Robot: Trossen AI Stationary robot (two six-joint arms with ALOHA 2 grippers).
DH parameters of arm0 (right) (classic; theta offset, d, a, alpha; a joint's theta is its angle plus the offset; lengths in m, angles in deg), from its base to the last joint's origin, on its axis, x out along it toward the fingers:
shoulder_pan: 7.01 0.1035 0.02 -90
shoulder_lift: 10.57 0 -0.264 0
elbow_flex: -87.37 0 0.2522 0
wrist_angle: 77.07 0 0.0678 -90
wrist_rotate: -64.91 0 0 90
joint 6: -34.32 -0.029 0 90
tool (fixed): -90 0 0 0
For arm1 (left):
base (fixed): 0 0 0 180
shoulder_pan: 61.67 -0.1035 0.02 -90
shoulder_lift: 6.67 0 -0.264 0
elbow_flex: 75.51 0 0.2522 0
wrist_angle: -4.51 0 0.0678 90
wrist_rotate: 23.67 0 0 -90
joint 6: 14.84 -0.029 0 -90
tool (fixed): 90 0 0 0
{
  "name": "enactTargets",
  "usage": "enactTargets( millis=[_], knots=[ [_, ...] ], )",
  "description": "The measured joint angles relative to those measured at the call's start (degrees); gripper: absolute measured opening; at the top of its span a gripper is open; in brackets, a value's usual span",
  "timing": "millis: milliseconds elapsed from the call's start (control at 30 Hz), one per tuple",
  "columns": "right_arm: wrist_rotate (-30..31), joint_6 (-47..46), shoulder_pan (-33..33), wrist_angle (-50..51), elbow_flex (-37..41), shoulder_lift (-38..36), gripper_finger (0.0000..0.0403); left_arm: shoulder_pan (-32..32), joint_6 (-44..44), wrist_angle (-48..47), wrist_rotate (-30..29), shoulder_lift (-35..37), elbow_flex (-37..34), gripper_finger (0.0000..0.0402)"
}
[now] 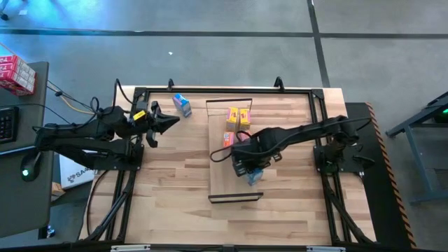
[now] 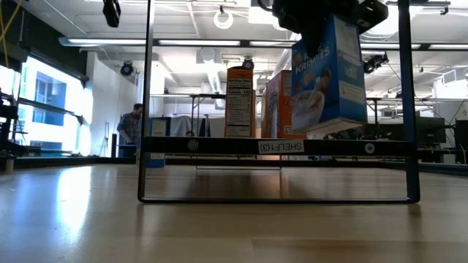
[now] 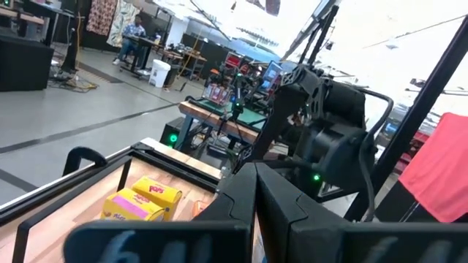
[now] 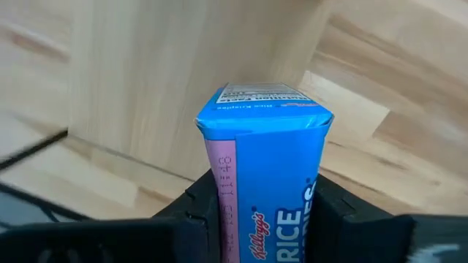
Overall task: Stack cereal on shelf
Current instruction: Stack the right blue cereal box on the shelf
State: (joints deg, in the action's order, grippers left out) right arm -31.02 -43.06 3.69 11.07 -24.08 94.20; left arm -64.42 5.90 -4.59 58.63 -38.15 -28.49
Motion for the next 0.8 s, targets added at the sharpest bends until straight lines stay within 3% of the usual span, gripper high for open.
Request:
enactTargets(
  millis=[233,600,800],
  knots=[
    [9.56,-19.30,0.98,0.11,0.00,0.02,0.0108,-0.01,0.03,-0.07,-0.07,-0.02,0.00,0.0000],
    [13.04,-27.08,4.23,0.98,0.07,1.12,0.0113,-0.01,0.08,-0.09,-0.09,-0.04,0.00,0.0000],
    [12.51,-26.45,4.22,0.91,0.07,1.46,0.0170,0.01,0.08,-0.09,-0.11,-0.04,0.00,0.0000]
  ],
)
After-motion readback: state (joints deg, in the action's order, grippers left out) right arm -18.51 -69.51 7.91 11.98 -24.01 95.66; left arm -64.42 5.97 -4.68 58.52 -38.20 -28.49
